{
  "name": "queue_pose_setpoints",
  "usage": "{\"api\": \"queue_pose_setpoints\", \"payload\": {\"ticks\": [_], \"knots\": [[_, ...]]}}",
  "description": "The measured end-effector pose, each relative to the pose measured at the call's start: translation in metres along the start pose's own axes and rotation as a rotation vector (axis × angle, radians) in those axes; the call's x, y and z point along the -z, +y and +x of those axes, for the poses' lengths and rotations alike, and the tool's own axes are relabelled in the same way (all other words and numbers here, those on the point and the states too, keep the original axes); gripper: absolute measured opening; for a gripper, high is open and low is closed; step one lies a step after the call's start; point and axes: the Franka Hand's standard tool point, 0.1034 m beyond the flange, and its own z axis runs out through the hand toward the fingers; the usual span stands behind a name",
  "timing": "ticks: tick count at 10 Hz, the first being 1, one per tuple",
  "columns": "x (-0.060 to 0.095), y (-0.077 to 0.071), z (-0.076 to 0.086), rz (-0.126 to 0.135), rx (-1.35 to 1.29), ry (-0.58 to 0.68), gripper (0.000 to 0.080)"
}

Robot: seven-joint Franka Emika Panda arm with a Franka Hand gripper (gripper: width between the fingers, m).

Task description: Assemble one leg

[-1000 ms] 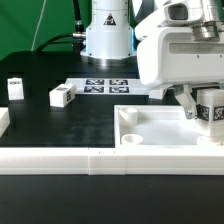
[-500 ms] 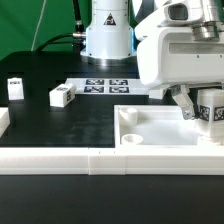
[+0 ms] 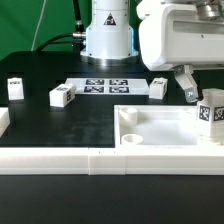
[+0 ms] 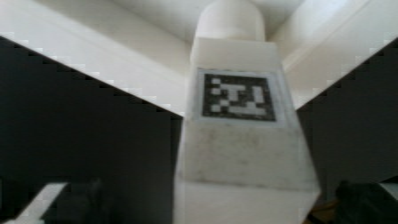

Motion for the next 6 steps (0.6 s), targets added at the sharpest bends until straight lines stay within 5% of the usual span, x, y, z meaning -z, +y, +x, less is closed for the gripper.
{"api": "queue_pose_setpoints", "payload": {"ticks": [2,6], "knots": [[-0.001,0.001,-0.001,-0.001,-0.002,0.001,0.0648],[-0.003,-0.006,0.003,0.111,-0.038,-0.37,0.0648]]}}
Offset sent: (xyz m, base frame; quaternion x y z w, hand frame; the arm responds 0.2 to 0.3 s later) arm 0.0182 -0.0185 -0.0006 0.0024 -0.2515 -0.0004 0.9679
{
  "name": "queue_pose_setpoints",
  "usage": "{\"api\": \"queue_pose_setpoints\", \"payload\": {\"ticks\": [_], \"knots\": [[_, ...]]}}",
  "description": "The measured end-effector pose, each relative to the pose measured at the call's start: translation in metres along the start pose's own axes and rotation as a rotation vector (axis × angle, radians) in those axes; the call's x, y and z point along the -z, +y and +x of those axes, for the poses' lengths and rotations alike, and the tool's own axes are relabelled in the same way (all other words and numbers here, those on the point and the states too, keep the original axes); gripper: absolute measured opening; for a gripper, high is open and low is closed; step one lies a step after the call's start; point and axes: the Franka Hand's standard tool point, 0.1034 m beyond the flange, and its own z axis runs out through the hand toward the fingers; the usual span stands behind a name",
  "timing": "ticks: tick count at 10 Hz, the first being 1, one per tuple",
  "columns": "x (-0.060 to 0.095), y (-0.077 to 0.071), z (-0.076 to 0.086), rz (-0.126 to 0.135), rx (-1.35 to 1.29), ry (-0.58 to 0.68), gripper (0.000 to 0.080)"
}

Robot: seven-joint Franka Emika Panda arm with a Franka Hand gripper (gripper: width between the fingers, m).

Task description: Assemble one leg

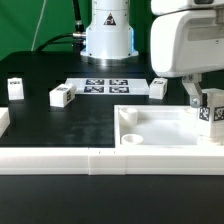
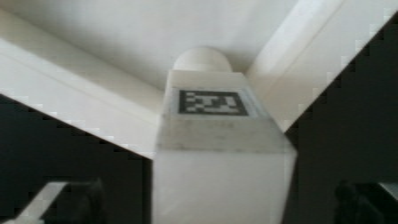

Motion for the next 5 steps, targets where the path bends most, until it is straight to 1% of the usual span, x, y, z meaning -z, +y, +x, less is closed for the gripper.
{"api": "queue_pose_setpoints", "payload": {"ticks": [2,3,5], "knots": [[-0.0008,-0.0095,-0.0038,0.043,0.006,-0.137,0.0648],[-0.0014,-0.0055,0.004,0.033,0.015,-0.098,0.0648],[-0.0026,-0.0058,0.0019,0.034,0.014,-0.101,0.0391]]}}
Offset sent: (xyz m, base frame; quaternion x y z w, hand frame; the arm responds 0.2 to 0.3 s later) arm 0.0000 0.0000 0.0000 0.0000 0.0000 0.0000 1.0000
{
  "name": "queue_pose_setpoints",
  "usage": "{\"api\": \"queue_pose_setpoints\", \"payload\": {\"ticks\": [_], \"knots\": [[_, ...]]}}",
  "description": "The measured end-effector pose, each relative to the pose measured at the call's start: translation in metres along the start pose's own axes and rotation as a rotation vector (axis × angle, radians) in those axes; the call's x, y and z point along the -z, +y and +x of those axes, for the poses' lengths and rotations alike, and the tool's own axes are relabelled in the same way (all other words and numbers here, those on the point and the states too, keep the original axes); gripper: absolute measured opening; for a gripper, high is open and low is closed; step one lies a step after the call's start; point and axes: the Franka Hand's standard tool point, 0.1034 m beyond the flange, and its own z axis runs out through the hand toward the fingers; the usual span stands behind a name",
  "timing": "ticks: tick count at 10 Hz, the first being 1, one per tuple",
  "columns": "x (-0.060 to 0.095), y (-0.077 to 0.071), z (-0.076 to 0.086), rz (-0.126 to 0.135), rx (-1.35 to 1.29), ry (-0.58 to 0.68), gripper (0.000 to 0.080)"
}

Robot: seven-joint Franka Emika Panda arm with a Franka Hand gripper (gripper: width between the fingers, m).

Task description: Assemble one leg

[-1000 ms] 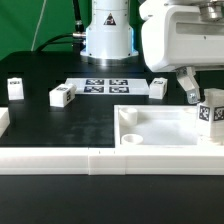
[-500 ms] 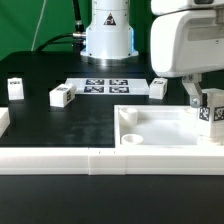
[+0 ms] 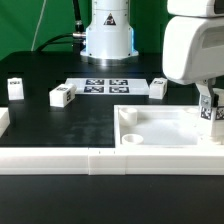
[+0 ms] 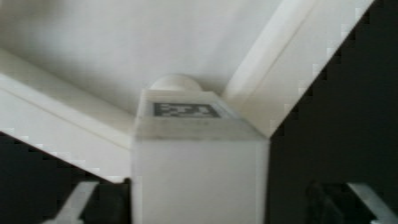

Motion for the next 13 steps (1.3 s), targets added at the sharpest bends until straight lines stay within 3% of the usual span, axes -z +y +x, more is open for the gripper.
{"api": "queue_pose_setpoints", "payload": {"ticks": [1,2,6,10,13], "knots": [[0.0,0.002,0.0,-0.002,-0.002,0.0,0.0391],[-0.001,0.002,-0.001,-0.001,-0.002,-0.001,0.0292],[-0.001,0.001,-0.001,0.002,-0.059,0.001,0.0292],[-0.001,0.01,-0.01,-0.024,-0.494,0.097,0.0292],[0.0,0.017,-0.021,0.004,-0.821,0.168,0.0294]]}}
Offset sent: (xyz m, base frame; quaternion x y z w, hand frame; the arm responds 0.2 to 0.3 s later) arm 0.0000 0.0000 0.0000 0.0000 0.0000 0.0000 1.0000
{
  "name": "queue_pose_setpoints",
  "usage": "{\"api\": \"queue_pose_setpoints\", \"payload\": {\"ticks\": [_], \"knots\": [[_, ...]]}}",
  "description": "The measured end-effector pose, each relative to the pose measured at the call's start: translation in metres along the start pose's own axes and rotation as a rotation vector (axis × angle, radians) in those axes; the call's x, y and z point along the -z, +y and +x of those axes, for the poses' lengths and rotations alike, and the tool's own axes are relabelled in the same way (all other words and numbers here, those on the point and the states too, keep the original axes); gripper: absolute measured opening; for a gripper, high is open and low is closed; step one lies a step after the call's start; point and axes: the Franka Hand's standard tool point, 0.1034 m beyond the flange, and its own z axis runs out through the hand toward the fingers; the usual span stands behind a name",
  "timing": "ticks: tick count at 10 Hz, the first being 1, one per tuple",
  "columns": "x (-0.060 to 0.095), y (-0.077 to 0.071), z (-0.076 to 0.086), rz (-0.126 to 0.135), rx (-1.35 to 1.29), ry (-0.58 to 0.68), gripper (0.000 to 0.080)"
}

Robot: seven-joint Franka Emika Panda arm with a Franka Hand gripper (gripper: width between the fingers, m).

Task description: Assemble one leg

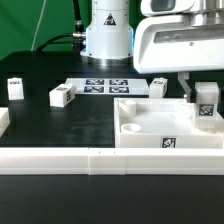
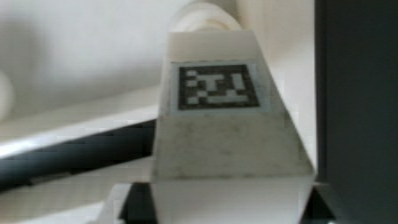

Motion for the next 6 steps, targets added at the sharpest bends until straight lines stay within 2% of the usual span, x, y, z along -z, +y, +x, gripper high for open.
{"api": "queue_pose_setpoints", "payload": {"ticks": [4,6], "knots": [[-0.0007,0.0115,0.0003,-0.004,-0.424,-0.004,0.0294],[-0.0004,0.0059,-0.002,0.009,-0.634,-0.012,0.0294]]}}
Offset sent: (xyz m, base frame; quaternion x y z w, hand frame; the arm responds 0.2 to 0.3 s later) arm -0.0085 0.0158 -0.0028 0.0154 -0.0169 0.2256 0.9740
